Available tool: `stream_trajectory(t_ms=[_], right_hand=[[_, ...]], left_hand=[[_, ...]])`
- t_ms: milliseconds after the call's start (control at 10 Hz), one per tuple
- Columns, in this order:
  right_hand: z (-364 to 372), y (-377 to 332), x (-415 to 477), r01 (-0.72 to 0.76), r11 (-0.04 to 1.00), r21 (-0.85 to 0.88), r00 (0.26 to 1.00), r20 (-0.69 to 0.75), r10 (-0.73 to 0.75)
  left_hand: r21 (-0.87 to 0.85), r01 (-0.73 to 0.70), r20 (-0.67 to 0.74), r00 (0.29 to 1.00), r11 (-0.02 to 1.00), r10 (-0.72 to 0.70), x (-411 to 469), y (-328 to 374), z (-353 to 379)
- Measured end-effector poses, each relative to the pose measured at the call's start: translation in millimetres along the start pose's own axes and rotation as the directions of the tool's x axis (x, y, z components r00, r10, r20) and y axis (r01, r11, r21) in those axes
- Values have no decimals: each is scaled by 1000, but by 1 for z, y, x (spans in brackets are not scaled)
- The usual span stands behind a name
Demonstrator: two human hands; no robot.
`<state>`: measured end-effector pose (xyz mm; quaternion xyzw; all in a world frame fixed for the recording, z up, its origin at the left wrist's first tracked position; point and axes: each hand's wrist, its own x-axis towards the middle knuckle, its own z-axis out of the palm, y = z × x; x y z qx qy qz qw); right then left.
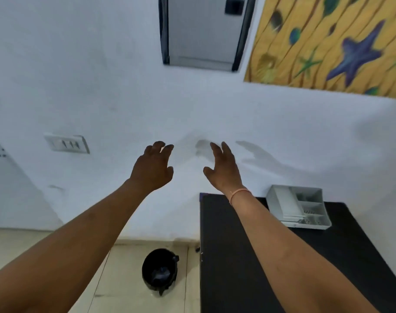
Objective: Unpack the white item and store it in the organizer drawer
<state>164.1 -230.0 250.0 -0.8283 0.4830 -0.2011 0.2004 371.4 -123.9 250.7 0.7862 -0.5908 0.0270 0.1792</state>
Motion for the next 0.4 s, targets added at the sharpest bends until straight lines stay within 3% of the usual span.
stream_trajectory(t_ms=[100, 300, 400], right_hand=[[-76, -15, -22, 110, 978, -175, 983, -125, -133], [-199, -30, -48, 161, 931, -327, 919, -295, -263], [-245, -31, -56, 151, 911, -383, 876, -375, -303]], left_hand=[[93, -75, -115, 990, 993, 86, -8, 45, -68], [128, -146, -324, 929, 981, 181, -14, 122, -166], [183, -179, -356, 905, 967, 235, -14, 156, -201]])
